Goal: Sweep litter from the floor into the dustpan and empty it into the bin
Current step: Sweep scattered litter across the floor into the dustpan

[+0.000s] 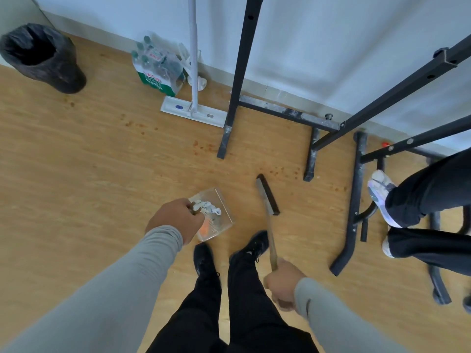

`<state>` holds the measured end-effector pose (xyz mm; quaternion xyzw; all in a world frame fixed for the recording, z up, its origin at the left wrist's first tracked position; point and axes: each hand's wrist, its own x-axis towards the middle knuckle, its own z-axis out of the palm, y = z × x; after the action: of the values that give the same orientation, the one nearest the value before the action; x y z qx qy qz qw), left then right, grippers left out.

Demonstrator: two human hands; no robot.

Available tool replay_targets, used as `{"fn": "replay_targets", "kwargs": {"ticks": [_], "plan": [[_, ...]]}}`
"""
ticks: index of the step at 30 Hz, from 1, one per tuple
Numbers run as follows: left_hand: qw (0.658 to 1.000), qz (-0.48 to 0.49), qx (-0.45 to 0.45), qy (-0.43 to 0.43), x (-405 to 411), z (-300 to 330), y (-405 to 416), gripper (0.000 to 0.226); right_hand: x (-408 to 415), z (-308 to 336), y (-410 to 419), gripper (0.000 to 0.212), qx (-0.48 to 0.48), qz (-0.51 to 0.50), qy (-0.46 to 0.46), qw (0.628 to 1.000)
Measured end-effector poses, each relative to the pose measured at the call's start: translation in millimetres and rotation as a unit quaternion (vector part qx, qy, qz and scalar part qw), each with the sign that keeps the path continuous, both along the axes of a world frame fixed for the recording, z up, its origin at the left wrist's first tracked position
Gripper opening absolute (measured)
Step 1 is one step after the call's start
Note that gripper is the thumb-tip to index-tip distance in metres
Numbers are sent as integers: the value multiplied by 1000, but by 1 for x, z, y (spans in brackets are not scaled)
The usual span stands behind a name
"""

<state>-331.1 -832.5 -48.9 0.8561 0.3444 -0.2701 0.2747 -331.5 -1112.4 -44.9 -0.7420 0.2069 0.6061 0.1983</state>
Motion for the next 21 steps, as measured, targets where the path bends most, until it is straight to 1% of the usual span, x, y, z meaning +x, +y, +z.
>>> {"fn": "replay_targets", "kwargs": {"ticks": [2, 4, 5, 7, 9, 11, 15, 17, 19, 21], "plan": [[1000, -1, -3, -2, 1, -1, -1, 14, -18, 9, 14, 54, 35, -30, 51, 998], [1000, -5, -5, -3, 2, -2, -1, 15, -20, 28, 13, 63, 68, -85, 74, 991], [1000, -6, -6, -2, 1, -2, 0, 15, -17, 39, 5, 61, 79, -109, 79, 988], [1000, -5, -7, 2, -1, -2, 2, 16, -6, 63, -20, 49, 99, -161, 74, 979], [1000, -5, -5, 3, -4, -2, 4, 17, 6, 84, -47, 43, 103, -218, 68, 968], [1000, -4, -5, -2, -5, -2, 4, 18, 10, 99, -63, 41, 86, -231, 50, 968], [1000, -1, -10, -9, -5, -3, 1, 17, 15, 97, -61, 48, 53, -170, -17, 984], [1000, 0, -9, -9, -6, -3, 0, 16, 20, 76, -53, 48, 21, -125, -43, 991], [1000, -3, -4, -8, -7, -3, 1, 15, 18, 49, -42, 53, -19, -57, -65, 996], [1000, -4, -2, -6, -7, -2, 2, 15, 7, 27, -29, 65, -38, 25, -67, 997]]}}
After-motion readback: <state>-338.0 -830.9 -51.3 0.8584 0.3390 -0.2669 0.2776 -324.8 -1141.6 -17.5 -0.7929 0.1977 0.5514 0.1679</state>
